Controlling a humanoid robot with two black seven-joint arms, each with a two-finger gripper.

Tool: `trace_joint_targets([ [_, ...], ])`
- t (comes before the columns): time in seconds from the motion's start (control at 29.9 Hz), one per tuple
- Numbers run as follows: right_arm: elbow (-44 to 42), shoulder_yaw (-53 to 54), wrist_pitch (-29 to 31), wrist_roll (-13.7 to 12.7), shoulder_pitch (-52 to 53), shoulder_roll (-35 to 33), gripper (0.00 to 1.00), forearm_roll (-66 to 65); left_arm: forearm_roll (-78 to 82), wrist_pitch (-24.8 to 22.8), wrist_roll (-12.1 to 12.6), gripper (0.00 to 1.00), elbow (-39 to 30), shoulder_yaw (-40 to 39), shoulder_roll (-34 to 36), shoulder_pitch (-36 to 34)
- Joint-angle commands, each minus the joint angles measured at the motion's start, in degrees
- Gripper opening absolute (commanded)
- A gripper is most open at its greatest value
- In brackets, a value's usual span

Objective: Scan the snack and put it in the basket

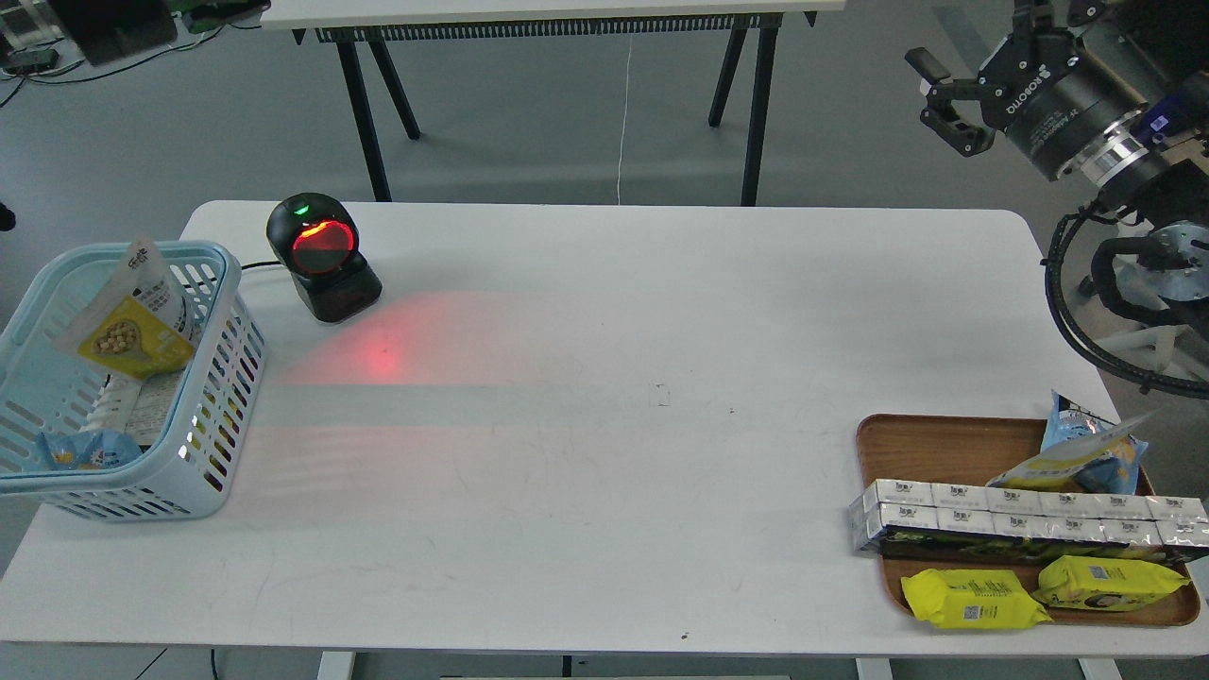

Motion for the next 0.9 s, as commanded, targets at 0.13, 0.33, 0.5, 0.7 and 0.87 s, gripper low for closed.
trace_joint_targets([
  [0.13, 0.1, 0.1, 0.0, 0.0, 0.8, -0.1, 0.99, -4.9, -11.9, -0.9, 0.0, 0.89, 2.6, -0.2, -5.2, 4.1],
  [0.33, 0.1, 0.8, 0.0, 0.0, 0.0, 0.6, 0.99, -4.8, -17.2, -0.9, 0.0, 0.9, 2.5, -5.3, -6.7, 9.6],
  [0.5, 0.2, 1.2, 0.0, 0.0, -0.2, 2.5, 0.99, -4.7, -17.4, -0.9, 0.0, 0.9, 2.6, -11.0, -7.5, 15.2],
  [0.7, 0.0, 3.6, 0.0, 0.0, 0.1, 3.2, 0.99, -3.4, -17.4, -0.9, 0.0, 0.9, 2.6, -13.0, -6.9, 15.9],
  [0.87, -1.5, 1.9, 0.0, 0.0, -0.7, 3.7, 0.99, -0.1, -17.3, -0.9, 0.0, 0.91, 2.7, -13.0, -7.6, 16.1],
])
